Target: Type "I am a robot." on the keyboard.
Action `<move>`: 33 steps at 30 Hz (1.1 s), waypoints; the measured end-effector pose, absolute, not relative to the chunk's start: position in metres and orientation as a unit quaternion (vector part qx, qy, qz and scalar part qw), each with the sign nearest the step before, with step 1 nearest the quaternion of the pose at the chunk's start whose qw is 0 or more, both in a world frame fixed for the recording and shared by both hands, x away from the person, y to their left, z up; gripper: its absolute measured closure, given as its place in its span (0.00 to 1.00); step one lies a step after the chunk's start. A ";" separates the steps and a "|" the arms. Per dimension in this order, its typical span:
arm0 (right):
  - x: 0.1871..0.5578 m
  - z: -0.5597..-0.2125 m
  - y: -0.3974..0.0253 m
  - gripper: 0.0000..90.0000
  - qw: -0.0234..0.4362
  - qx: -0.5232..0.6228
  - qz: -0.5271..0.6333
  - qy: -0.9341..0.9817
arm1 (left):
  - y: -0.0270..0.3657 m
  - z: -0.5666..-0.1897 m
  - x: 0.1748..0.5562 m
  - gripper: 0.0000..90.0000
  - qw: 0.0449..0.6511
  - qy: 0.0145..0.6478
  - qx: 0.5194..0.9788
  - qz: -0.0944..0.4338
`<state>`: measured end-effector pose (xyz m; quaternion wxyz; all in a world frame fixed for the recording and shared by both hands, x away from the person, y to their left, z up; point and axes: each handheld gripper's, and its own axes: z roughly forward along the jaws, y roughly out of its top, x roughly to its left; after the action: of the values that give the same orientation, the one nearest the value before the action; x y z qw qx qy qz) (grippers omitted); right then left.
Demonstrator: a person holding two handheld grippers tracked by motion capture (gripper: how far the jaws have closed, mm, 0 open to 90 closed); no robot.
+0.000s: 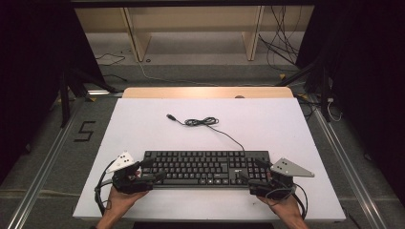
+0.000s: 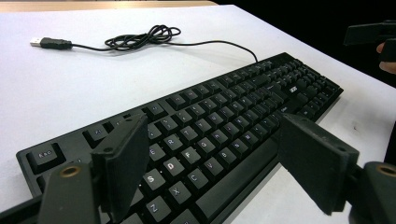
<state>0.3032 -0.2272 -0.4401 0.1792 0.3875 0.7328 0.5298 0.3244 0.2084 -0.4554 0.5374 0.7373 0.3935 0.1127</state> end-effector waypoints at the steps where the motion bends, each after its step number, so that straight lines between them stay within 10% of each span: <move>1: 0.303 -0.440 -0.227 0.25 0.179 0.388 0.530 0.733 | 0.208 -0.455 0.324 0.27 0.537 0.394 0.737 0.113; 33: 0.310 -0.439 -0.196 0.25 0.155 0.364 0.532 0.749 | 0.209 -0.455 0.325 0.27 0.538 0.394 0.736 0.116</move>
<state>0.3104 -0.1962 -0.4387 0.1545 0.3639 0.7486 0.5323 0.3247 0.2093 -0.4553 0.5377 0.7363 0.3941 0.1158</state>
